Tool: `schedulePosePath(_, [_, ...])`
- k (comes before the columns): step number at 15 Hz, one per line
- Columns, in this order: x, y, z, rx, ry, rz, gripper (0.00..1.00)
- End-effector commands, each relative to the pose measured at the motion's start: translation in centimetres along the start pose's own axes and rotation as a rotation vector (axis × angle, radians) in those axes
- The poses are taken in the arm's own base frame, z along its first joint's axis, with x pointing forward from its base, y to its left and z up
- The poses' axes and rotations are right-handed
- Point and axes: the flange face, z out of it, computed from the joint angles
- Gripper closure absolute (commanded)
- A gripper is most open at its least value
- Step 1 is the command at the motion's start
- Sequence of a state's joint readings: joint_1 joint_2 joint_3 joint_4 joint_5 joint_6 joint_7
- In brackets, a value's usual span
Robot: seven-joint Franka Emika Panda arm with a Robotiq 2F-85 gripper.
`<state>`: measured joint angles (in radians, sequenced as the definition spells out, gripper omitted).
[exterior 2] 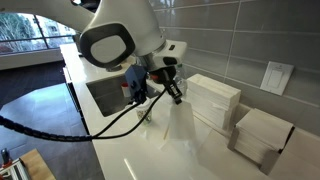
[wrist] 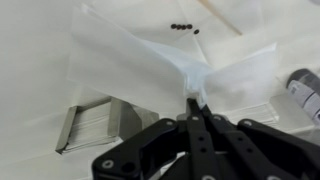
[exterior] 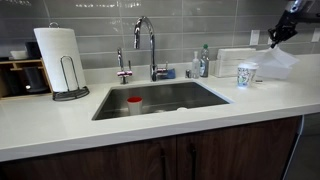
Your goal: Remove a piece of tissue from the pile on the left and put it on the counter
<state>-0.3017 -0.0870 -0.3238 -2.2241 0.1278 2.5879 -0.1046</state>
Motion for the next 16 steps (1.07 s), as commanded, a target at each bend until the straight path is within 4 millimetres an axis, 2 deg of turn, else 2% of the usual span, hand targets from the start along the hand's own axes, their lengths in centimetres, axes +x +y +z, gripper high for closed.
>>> schedulePosePath(1, [0.5, 1.8, 3.4, -0.107, 0.038, 0.15, 1.0])
schedulePosePath(7, [1.3, 6.6, 6.9, -0.335, 0.083, 0.349, 1.0])
schedulePosePath(9, [1.3, 7.5, 8.2, -0.411, 0.068, 0.407, 1.0])
schedulePosePath(16, [0.8, 7.7, 14.7, -0.52, -0.028, 0.528, 1.0])
